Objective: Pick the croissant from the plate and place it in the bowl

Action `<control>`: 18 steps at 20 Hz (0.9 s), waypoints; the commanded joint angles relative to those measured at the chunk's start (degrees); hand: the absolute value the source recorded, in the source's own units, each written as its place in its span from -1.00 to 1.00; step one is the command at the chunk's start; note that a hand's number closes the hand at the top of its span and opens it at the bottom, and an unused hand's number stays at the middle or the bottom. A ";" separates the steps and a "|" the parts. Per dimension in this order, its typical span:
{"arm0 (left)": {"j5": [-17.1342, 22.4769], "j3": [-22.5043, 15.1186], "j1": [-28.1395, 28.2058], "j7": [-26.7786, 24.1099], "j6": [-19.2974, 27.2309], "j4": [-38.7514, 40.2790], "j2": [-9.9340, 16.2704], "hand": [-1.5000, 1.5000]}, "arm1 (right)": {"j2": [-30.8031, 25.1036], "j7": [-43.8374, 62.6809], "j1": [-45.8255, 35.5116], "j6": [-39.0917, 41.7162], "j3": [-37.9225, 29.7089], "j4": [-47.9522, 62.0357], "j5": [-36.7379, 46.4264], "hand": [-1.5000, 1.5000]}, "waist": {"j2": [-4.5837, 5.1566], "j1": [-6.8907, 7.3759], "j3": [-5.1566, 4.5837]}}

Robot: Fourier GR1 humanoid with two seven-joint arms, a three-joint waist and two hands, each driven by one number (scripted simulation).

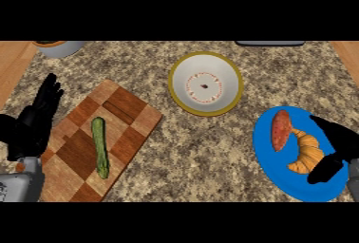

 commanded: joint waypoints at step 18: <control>-0.24 6.84 0.19 -2.19 -6.95 1.84 -0.38 0.00 | 6.62 -13.08 -4.67 0.44 -4.70 13.97 8.36 1.00 | 0.02 0.09 0.00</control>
